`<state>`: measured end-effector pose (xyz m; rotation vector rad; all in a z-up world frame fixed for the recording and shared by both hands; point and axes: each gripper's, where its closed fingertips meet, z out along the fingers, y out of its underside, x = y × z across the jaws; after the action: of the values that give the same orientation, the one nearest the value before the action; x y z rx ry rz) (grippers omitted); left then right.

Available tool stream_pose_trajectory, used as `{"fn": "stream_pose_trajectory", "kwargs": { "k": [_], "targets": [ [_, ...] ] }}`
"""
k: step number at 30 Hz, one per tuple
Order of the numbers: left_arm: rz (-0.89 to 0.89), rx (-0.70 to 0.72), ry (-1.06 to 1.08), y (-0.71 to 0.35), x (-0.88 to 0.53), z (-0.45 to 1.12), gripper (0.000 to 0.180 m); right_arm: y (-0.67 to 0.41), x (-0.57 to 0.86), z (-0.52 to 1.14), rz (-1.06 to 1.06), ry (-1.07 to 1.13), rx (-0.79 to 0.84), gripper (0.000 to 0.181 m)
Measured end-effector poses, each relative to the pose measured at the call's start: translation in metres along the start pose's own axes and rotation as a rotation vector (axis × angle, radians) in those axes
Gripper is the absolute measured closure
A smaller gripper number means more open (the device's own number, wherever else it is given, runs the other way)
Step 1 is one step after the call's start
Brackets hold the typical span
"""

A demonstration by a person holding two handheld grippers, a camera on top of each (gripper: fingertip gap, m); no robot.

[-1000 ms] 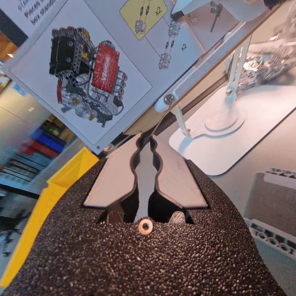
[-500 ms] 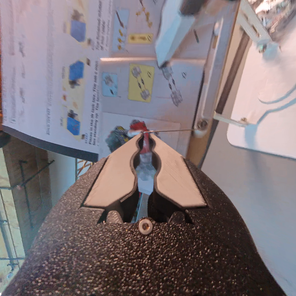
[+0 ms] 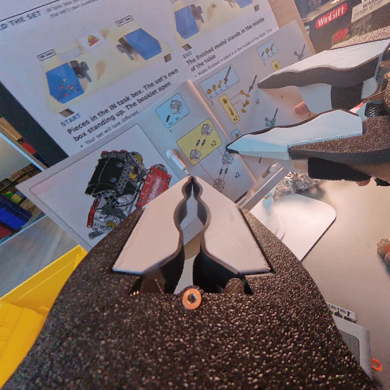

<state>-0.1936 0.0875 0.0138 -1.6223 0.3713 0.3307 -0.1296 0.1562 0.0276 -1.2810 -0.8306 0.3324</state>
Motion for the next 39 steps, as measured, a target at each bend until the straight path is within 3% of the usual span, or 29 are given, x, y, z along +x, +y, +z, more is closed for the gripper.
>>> {"fn": "stream_pose_trajectory", "kwargs": {
  "k": [16, 19, 22, 27, 33, 39],
  "targets": [
    [0.005, 0.021, -0.082, -0.004, -0.006, -0.005, 0.18, -0.001, -0.001, -0.003, 0.022, -0.015, -0.003, 0.092],
    [-0.033, 0.099, -0.062, -0.023, 0.002, -0.016, 0.18, -0.013, 0.01, -0.019, 0.072, -0.054, 0.061, 0.091],
    [0.013, 0.084, 0.011, -0.029, 0.026, -0.01, 0.18, -0.017, 0.044, -0.042, 0.126, -0.063, 0.112, 0.097],
    [0.105, 0.057, 0.18, -0.045, 0.083, 0.02, 0.18, 0.038, 0.094, -0.069, 0.181, -0.081, -0.038, 0.108],
    [0.3, -0.117, 0.15, -0.034, 0.104, 0.071, 0.18, 0.139, 0.067, -0.09, 0.031, -0.2, -0.258, 0.114],
    [0.294, -0.111, 0.138, -0.03, 0.102, 0.078, 0.18, 0.13, 0.074, -0.079, 0.061, -0.114, -0.166, 0.114]
  ]
}}
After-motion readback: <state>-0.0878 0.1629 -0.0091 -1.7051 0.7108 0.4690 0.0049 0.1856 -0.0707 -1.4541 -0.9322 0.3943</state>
